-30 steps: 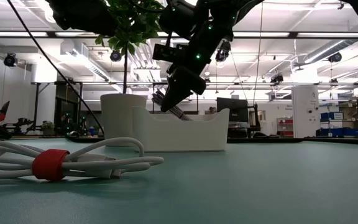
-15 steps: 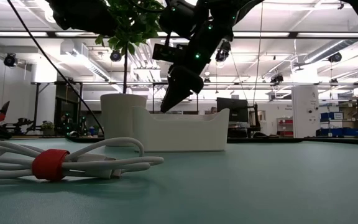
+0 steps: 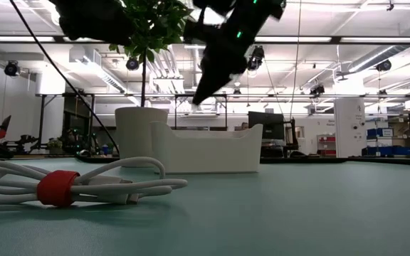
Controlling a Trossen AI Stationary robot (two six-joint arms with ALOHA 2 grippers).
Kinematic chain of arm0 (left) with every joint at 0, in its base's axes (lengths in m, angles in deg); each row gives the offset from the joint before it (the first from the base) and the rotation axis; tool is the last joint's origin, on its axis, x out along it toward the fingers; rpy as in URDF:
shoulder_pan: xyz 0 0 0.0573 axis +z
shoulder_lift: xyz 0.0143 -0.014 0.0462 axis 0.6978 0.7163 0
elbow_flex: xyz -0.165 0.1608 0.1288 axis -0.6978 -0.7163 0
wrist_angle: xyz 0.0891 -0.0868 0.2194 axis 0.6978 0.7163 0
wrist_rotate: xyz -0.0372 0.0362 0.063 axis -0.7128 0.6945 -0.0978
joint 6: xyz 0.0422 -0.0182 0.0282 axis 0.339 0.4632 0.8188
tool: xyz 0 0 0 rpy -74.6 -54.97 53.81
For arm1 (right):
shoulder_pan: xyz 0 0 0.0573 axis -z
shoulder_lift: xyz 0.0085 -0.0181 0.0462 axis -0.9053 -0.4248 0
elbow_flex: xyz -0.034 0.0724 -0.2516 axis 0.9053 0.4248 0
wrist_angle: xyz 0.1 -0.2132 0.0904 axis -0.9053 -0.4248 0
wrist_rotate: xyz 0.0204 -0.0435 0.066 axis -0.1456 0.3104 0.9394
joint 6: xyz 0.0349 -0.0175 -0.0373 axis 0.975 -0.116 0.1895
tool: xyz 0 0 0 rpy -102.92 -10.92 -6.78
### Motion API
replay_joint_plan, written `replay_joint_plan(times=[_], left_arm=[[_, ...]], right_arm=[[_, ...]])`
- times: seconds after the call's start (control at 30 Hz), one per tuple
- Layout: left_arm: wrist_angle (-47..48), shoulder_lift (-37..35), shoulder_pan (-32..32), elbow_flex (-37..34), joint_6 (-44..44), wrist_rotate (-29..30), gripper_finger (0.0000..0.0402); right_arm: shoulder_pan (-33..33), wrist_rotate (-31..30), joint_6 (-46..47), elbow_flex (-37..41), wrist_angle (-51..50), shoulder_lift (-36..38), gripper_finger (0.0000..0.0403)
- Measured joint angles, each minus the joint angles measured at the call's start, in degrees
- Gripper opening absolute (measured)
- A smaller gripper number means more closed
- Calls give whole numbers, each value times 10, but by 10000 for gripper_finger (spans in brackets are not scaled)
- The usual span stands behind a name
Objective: Pick and place USB-C Cables
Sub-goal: Put the white charger cable into the white bin
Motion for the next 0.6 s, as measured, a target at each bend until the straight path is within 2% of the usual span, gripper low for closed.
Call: replay_joint_plan(times=[0.1,0.27,0.6], left_arm=[[-1,14,-2,0,-46,-44,190],[-7,59,-14,-1,-78,-69,189],[-133,153,-16,0,-109,-176,189]], right_arm=[[-26,0,4,20,-4,37,114],[-69,0,20,82,44,105,100],[-120,0,17,255,275,219,85]])
